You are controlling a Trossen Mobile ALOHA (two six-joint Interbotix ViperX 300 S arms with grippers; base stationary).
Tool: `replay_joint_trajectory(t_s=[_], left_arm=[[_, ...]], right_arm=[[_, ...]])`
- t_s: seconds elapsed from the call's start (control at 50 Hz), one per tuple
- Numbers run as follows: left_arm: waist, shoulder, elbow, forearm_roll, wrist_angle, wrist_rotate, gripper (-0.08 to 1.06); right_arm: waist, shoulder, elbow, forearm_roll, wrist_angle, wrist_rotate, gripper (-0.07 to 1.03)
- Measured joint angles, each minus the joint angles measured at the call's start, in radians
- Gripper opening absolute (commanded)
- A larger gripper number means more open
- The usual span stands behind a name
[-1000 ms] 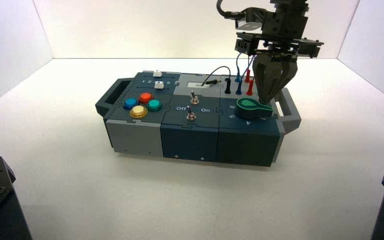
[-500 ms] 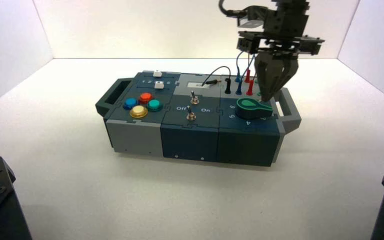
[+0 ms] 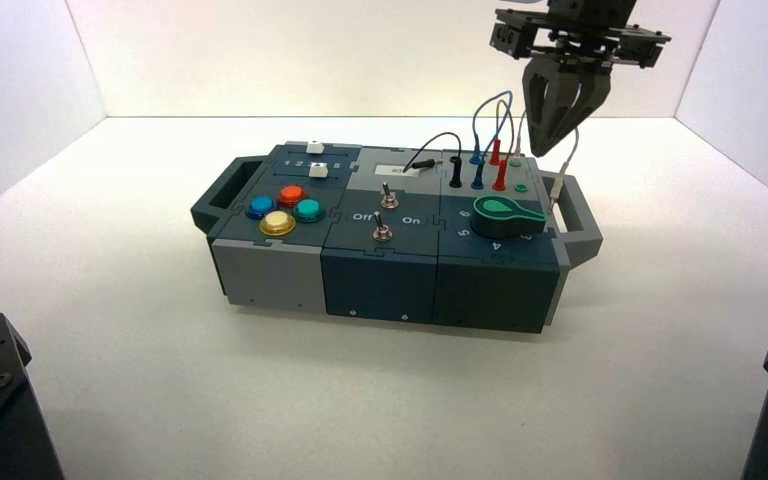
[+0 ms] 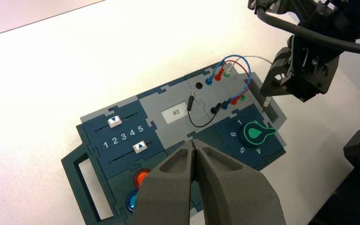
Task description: Turn the knob to position 3.
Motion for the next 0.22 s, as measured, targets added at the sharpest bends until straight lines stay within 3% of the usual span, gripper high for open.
replay_joint_trajectory(t_s=[0.22], left_arm=[[0.002, 0.000, 0.000, 0.000, 0.000, 0.000, -0.03]], right_arm=[[0.014, -0.037, -0.018, 0.028, 0.020, 0.000, -0.02]])
